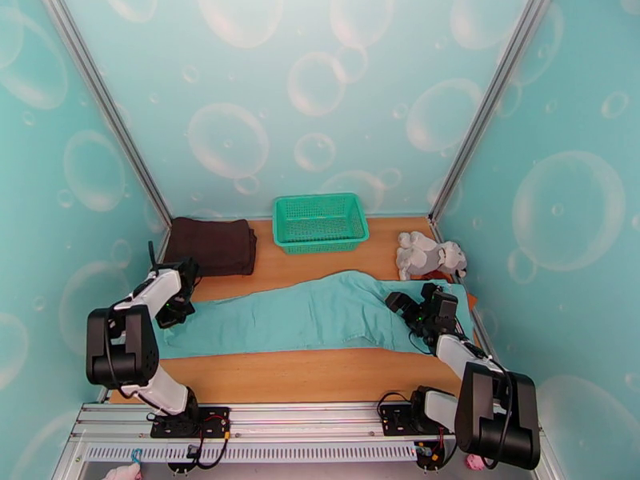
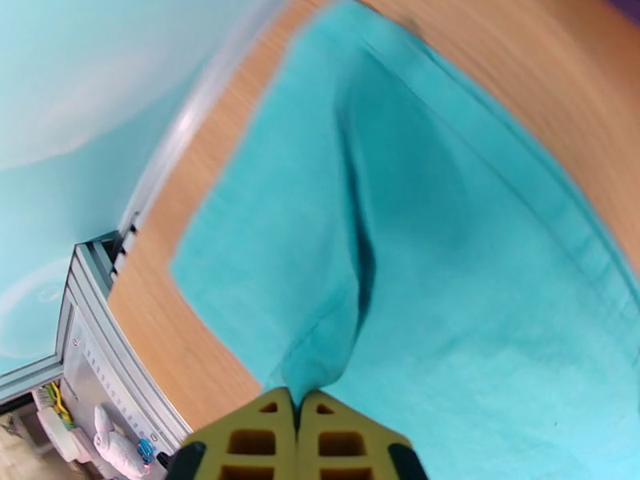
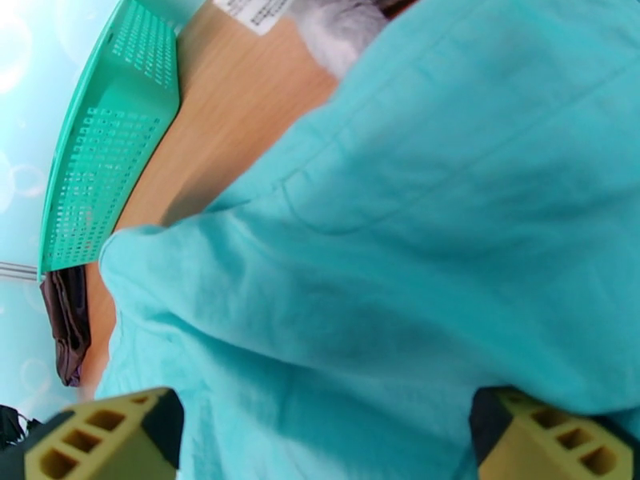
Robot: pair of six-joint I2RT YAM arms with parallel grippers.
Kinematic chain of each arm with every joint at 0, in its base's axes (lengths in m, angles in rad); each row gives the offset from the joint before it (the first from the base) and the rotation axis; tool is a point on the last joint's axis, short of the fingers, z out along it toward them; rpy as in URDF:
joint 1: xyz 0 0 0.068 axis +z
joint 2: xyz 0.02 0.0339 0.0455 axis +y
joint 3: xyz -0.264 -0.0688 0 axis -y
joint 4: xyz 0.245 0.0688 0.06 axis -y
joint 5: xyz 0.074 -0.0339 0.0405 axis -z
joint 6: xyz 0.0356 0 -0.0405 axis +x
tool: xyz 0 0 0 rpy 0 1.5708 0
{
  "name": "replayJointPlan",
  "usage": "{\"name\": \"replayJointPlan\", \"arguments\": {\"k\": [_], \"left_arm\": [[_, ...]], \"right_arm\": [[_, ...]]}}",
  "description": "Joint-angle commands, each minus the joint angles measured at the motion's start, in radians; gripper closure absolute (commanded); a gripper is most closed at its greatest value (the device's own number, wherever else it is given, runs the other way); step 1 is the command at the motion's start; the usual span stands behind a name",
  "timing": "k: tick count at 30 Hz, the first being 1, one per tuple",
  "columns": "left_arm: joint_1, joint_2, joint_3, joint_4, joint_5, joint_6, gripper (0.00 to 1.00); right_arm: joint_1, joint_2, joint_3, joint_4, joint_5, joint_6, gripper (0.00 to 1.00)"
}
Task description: Fold and stack the trousers
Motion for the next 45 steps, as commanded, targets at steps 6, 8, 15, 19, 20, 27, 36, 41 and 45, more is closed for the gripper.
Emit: {"name": "replayJointPlan", "arguments": {"k": [6, 8, 15, 19, 20, 27, 36, 41, 45], "left_arm": [[0.122, -0.164, 0.022, 0.054, -0.104, 0.052, 1.0], [0.145, -0.179, 0.024, 0.056, -0.114, 0.059, 1.0], [0.165, -0.168, -0.028, 0.147, -0.046, 0.119, 1.0], [0.162, -0.156, -0.03, 0.153, -0.032, 0.128, 1.0], [0.163, -0.161, -0.026, 0.151, -0.035, 0.13, 1.0], [0.159, -0.209, 0.021, 0.084, -0.097, 0.099, 0.75], [0.083, -0.307, -0.045, 0.233, -0.072, 0.152, 0.62], [0.028, -0.271, -0.102, 0.302, 0.022, 0.176, 0.57], [0.047, -0.295, -0.106, 0.369, 0.167, 0.21, 0.53]], "right_arm": [[-0.045, 0.041, -0.024, 0.009, 0.023, 0.031, 0.01], [-0.067, 0.068, -0.036, 0.029, 0.012, 0.039, 0.01], [-0.078, 0.121, -0.027, 0.043, 0.02, 0.037, 0.01], [-0.078, 0.06, -0.007, -0.007, 0.058, 0.021, 0.01], [-0.074, 0.044, 0.003, -0.025, 0.067, 0.017, 0.01], [-0.03, -0.101, 0.064, -0.154, 0.146, -0.028, 0.01], [0.406, -0.194, 0.217, -0.229, 0.237, -0.157, 0.01], [0.796, -0.032, 0.297, -0.099, 0.195, -0.175, 0.01], [1.051, 0.259, 0.47, -0.117, 0.301, -0.279, 0.02]]}}
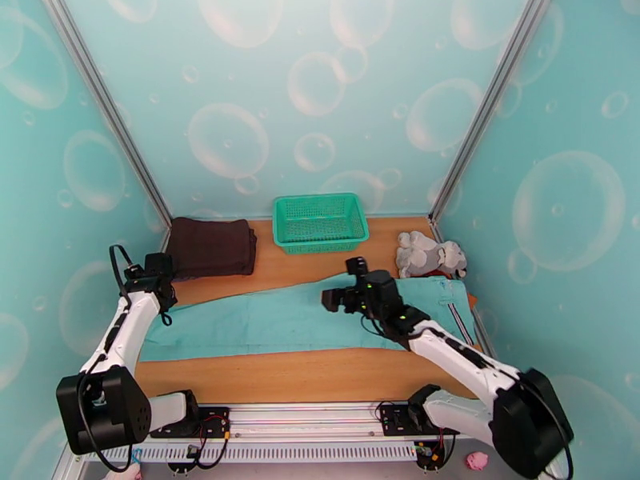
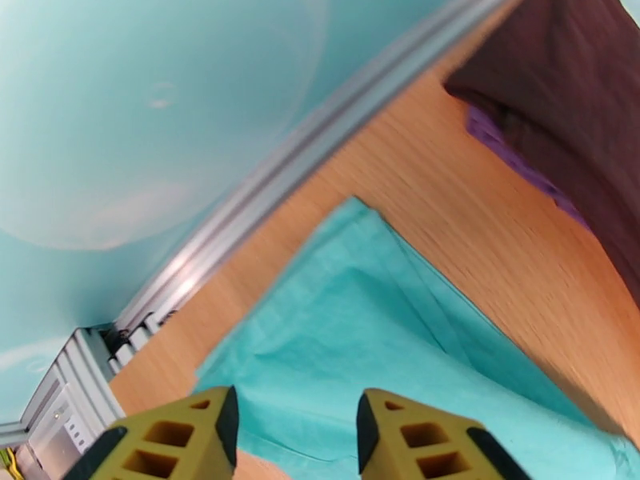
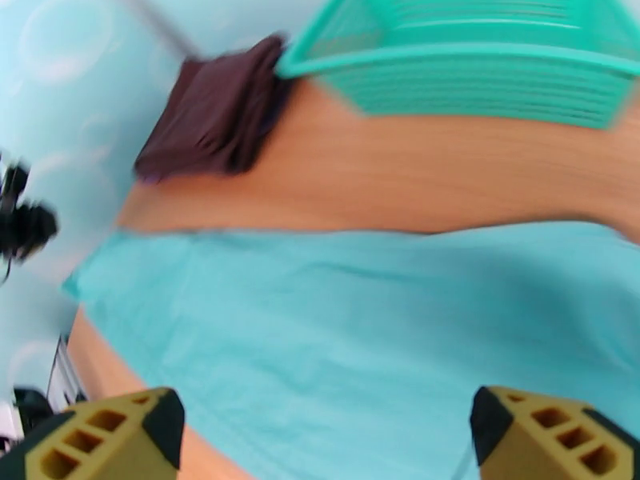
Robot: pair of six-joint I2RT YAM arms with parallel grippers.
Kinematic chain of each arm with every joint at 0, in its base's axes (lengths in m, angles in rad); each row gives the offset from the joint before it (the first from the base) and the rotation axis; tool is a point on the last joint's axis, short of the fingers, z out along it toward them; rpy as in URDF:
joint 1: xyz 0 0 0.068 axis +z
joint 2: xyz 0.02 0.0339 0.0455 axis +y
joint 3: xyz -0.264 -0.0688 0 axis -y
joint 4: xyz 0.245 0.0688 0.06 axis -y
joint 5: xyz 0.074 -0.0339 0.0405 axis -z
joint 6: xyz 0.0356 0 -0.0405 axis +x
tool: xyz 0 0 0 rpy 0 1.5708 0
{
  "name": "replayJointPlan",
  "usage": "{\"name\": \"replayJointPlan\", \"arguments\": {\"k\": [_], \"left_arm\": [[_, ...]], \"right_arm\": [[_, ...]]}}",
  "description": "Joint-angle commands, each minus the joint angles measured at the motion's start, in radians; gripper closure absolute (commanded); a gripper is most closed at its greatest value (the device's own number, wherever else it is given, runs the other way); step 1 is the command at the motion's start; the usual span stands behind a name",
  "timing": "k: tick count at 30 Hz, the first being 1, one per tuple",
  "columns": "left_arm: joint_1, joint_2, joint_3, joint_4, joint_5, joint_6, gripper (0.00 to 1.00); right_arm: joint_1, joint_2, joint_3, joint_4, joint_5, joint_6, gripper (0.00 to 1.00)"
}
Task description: Fold and stack the trousers
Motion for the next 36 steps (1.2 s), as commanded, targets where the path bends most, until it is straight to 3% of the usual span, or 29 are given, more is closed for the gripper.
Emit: {"name": "replayJointPlan", "arguments": {"k": [1, 2, 3, 7, 13, 22, 36], "left_arm": [[0.029, -0.038, -0.009, 0.113, 0.174, 0.052, 0.47], [0.037, -0.054, -0.02, 0.13, 0.208, 0.065, 0.32], [0.045, -0.07, -0.036, 0.144, 0.23, 0.077, 0.01], [0.048, -0.098, -0.07, 0.17, 0.288, 0.079, 0.01], [0.058, -0.131, -0.091, 0.184, 0.269, 0.067, 0.01], [0.072, -0.113, -0.088, 0.188, 0.293, 0.075, 0.01], [0.072, -0.131, -0.097, 0.203, 0.322, 0.087, 0.01]], "right_arm": [[0.163, 0.187, 0.12, -0.014, 0.1, -0.128, 0.02], [0.2, 0.237, 0.149, -0.007, 0.107, -0.154, 0.02], [0.243, 0.291, 0.192, -0.015, 0.115, -0.185, 0.02], [0.356, 0.469, 0.341, -0.015, 0.168, -0.273, 0.09], [0.457, 0.634, 0.5, 0.002, 0.294, -0.348, 0.14], [0.476, 0.765, 0.653, -0.114, 0.343, -0.342, 0.27], [0.496, 0.783, 0.665, -0.123, 0.377, -0.286, 0.47]]}}
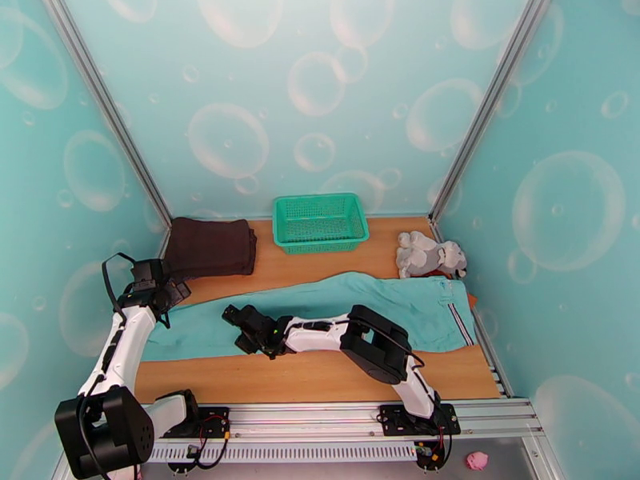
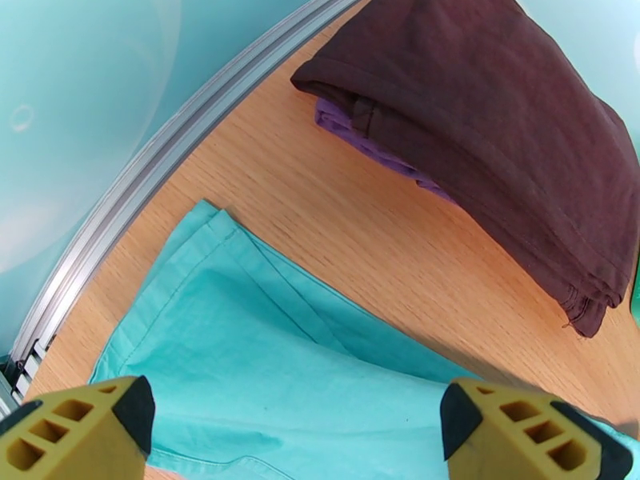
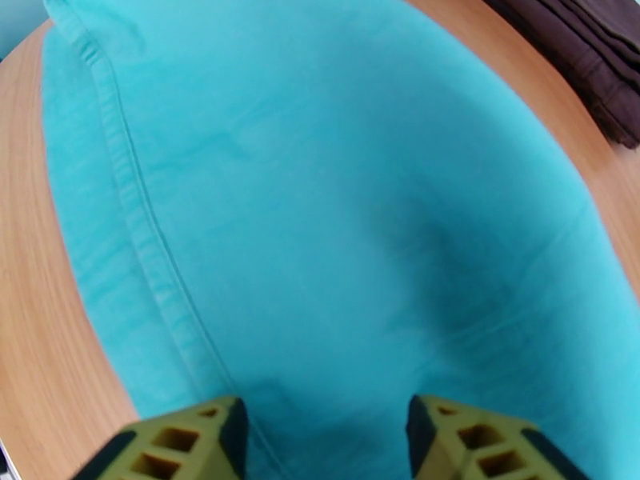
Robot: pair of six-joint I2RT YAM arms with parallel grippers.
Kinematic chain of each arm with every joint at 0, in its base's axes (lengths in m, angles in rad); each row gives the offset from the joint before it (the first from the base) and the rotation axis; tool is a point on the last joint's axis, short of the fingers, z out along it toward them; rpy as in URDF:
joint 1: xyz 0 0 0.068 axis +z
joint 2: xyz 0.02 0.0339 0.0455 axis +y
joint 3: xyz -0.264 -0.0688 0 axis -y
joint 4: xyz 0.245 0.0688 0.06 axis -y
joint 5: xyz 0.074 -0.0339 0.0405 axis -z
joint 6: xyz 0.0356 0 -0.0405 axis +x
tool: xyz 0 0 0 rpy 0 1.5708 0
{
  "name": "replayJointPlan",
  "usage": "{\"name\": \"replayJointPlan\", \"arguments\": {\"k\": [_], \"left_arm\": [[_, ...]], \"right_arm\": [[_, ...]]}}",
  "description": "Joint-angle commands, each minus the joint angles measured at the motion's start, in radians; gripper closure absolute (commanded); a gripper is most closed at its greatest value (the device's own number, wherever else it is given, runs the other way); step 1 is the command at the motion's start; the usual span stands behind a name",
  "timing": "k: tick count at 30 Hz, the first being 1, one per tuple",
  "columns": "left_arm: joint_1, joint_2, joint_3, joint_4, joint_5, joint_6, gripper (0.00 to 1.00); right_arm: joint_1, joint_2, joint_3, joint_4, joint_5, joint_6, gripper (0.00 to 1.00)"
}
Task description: Fold and stack the trousers
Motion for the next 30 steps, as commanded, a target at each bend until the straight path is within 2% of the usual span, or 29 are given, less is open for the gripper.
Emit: {"name": "replayJointPlan", "arguments": {"k": [1, 6, 10, 13, 15, 17, 19, 23, 30], "left_arm": [[0.005, -0.02, -0.008, 0.031, 0.015, 0.019, 0.01], [0.004, -0.029, -0.011, 0.034, 0.021, 0.021, 0.0], [0.005, -0.028, -0.012, 0.036, 0.023, 0.022, 0.01], [0.005, -0.029, -0.013, 0.038, 0.025, 0.024, 0.0], [0.005, -0.031, -0.014, 0.039, 0.024, 0.024, 0.01], [0.005, -0.029, -0.014, 0.039, 0.028, 0.025, 0.01], [0.005, -0.026, -0.014, 0.039, 0.029, 0.026, 0.01], [0.005, -0.028, -0.014, 0.04, 0.029, 0.026, 0.01], [0.005, -0.026, -0.016, 0.042, 0.035, 0.027, 0.01]], "right_arm": [[0.002, 0.013, 0.011, -0.014, 0.024, 0.026, 0.5], [0.0, 0.002, 0.008, -0.012, 0.034, 0.037, 0.62], [-0.006, -0.005, 0.007, -0.014, 0.028, 0.044, 0.75], [-0.006, -0.005, 0.008, -0.011, 0.019, 0.048, 0.79], [-0.006, -0.004, 0.009, -0.011, 0.008, 0.048, 0.78], [-0.002, -0.008, 0.011, -0.016, -0.003, 0.042, 0.63], [0.007, -0.02, 0.005, -0.012, -0.013, 0.035, 0.57], [0.013, -0.039, -0.01, 0.001, -0.061, 0.042, 0.57], [0.017, -0.018, -0.019, -0.022, -0.066, 0.059, 0.57]]}}
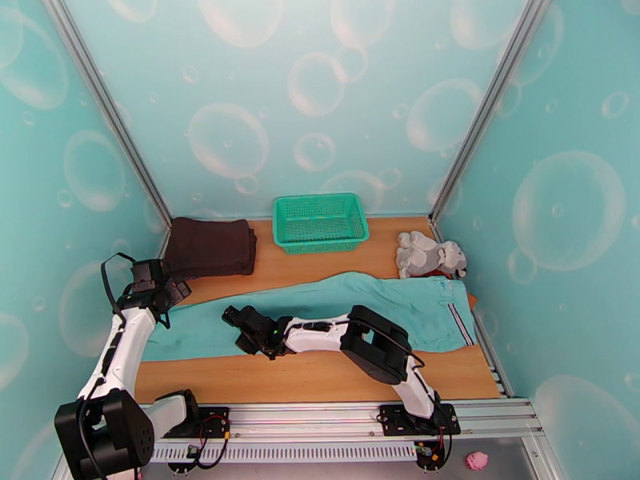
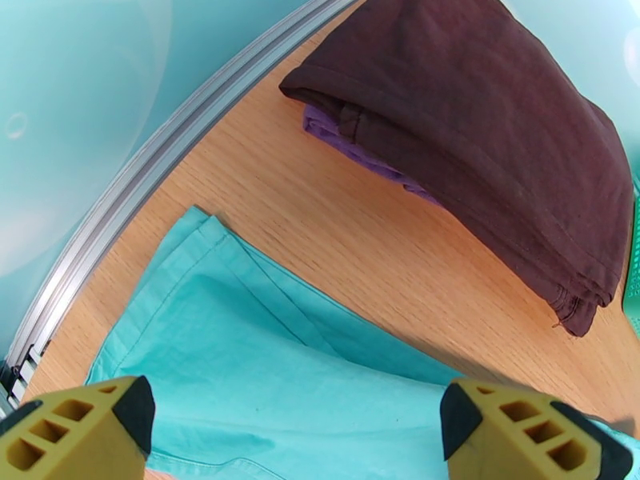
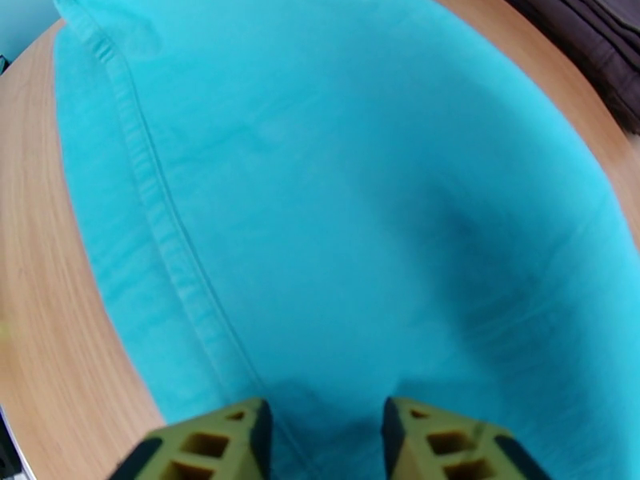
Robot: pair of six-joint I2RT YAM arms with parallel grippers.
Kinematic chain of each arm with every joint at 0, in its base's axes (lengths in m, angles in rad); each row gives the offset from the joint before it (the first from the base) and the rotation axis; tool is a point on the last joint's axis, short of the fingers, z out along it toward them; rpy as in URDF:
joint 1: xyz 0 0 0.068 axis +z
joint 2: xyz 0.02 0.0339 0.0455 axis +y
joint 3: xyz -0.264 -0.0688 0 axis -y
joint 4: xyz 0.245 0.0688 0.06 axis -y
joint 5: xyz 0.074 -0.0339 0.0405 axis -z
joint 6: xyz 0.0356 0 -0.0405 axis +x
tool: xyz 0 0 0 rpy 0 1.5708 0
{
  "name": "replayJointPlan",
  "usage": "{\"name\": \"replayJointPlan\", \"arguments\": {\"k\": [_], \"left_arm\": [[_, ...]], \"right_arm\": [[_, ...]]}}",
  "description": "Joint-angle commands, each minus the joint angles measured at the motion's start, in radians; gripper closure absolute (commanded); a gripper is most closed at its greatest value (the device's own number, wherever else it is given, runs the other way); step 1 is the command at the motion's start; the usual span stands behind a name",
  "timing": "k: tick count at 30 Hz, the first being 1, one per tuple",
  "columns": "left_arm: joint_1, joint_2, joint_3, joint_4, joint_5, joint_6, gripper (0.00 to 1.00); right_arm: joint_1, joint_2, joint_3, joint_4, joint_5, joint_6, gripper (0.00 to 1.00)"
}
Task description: Fold and stack the trousers
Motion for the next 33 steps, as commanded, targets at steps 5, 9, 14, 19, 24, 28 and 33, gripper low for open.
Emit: {"name": "replayJointPlan", "arguments": {"k": [5, 9, 14, 19, 24, 28, 33], "left_arm": [[0.005, -0.011, -0.012, 0.029, 0.025, 0.019, 0.01], [0.005, -0.01, -0.012, 0.029, 0.029, 0.019, 0.01], [0.005, -0.01, -0.014, 0.03, 0.032, 0.021, 0.01], [0.005, -0.01, -0.015, 0.032, 0.036, 0.021, 0.01], [0.003, -0.011, -0.017, 0.035, 0.043, 0.021, 0.01], [0.001, -0.011, -0.017, 0.035, 0.045, 0.021, 0.01], [-0.002, -0.011, -0.017, 0.035, 0.047, 0.021, 0.0]], "right_arm": [[0.012, -0.02, -0.022, -0.014, -0.015, 0.028, 0.63], [0.02, -0.02, -0.015, -0.019, -0.012, 0.018, 0.64], [0.041, -0.027, -0.018, -0.02, 0.002, 0.007, 0.6], [0.058, -0.017, -0.008, -0.038, 0.03, 0.011, 0.6], [0.054, 0.011, 0.02, -0.065, 0.072, 0.012, 0.65], [0.05, 0.005, 0.022, -0.06, 0.066, 0.009, 0.71], [0.046, 0.003, 0.024, -0.06, 0.07, 0.006, 0.82]]}}
